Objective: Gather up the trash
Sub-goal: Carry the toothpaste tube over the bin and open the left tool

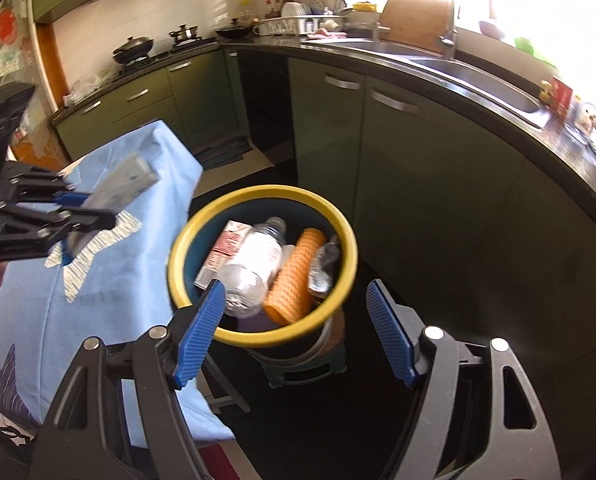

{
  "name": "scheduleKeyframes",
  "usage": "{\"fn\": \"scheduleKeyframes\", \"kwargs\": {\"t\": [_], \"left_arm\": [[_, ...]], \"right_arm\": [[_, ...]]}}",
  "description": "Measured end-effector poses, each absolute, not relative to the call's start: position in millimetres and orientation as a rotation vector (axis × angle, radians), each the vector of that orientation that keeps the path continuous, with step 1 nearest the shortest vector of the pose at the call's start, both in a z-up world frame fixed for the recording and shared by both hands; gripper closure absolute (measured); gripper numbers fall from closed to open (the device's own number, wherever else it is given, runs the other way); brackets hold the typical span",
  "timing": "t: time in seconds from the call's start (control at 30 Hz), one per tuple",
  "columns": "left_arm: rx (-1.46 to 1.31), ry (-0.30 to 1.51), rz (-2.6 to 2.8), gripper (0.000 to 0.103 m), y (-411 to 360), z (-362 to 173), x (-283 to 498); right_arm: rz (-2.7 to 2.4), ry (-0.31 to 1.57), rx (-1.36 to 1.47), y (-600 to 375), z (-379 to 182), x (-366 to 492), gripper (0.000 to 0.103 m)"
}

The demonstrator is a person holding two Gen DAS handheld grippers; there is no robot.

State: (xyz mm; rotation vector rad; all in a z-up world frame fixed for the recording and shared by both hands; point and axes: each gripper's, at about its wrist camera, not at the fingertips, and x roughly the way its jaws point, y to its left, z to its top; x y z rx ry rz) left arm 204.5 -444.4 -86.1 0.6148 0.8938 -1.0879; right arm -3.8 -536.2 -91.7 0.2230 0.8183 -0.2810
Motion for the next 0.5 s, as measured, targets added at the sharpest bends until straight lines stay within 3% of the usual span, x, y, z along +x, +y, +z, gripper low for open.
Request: {"fn": "scheduleKeyframes", "kwargs": {"t": [0.2, 0.23, 0.3, 0.33, 0.5], "left_arm": [[0.592, 0.969, -1.046, 0.077, -507, -127, 234], [0.584, 0.981, -1.03, 0.075, -514, -133, 239], [0.567, 0.993, -0.99, 0.048, -522, -143, 247], [0.551, 0.992, -0.976, 0.043, -523, -144, 250], [0.478, 0.994, -0.92, 0.04, -503, -136, 248]], "right_arm": [[-0.306, 0.821, 0.247, -549, -97, -16, 0.031], [-0.305, 0.821, 0.249, -550, -98, -16, 0.031], [-0.302, 0.817, 0.25, -550, -97, -18, 0.031], [-0.299, 0.815, 0.25, -549, -97, -19, 0.03], [-0.271, 0.803, 0.248, -542, -96, -18, 0.03]]}}
